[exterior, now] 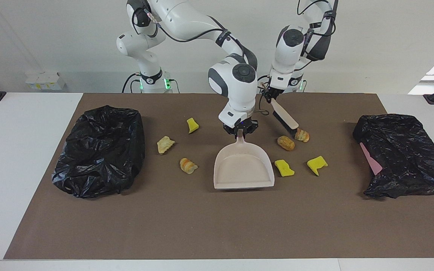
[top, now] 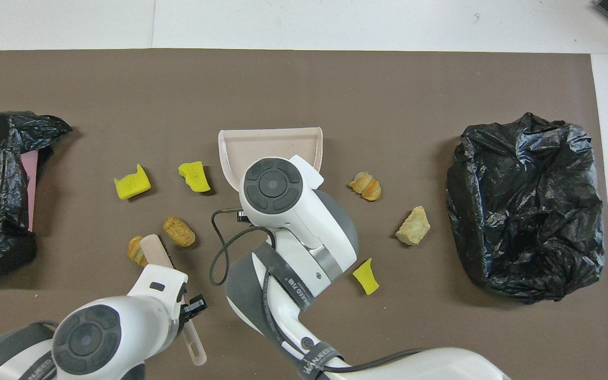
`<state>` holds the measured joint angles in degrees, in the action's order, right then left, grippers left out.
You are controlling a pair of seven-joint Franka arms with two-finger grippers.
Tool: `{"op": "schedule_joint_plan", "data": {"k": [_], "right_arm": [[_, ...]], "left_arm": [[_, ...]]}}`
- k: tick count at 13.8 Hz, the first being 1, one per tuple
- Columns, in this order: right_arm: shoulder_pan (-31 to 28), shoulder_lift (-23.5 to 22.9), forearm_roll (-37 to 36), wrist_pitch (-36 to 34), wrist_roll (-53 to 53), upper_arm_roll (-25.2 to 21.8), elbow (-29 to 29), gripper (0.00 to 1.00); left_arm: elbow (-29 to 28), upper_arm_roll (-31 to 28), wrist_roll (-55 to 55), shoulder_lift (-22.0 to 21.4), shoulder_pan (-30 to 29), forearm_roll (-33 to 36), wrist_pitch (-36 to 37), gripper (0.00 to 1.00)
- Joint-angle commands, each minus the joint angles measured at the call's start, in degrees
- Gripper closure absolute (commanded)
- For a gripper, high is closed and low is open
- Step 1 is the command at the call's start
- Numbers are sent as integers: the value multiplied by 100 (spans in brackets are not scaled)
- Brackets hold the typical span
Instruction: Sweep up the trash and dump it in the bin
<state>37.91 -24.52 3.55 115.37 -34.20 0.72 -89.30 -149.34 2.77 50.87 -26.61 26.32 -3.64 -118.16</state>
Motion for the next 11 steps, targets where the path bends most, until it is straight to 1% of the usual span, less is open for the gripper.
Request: {"op": "schedule_joint_plan", "data": {"k": [1, 3, 5, 7, 8, 9, 10, 11], "right_arm": [[-248, 684, -3, 3, 1234, 33, -622, 100], [-397, 896, -29, -110, 2133, 33, -772, 100], [-459, 897, -458, -400, 3326, 33, -738, 100], [-573, 897, -565, -585, 4181, 25, -729, 100], [-583, 879, -853, -725, 4637, 25, -685, 100], [-618, 836, -1065, -848, 5181, 42, -563, 100], [-627, 818, -1128, -937, 5630, 33, -501, 100], [-688, 792, -1172, -850, 6296, 33, -500, 100]], "left_arm": [[98, 49, -970, 15, -845, 118, 188, 100], [89, 49, -1498, 24, -1538, 170, 258, 100], [72, 57, -2009, 7, -2094, 170, 512, 100], [11, 66, -1923, -55, -2079, 162, 671, 100], [10, 75, -1905, -38, -2052, 127, 680, 100], [10, 84, -1888, 23, -2035, 57, 646, 100], [10, 84, -1870, 111, -2017, -48, 593, 100], [10, 84, -1853, 269, -1912, -206, 514, 100]]}}
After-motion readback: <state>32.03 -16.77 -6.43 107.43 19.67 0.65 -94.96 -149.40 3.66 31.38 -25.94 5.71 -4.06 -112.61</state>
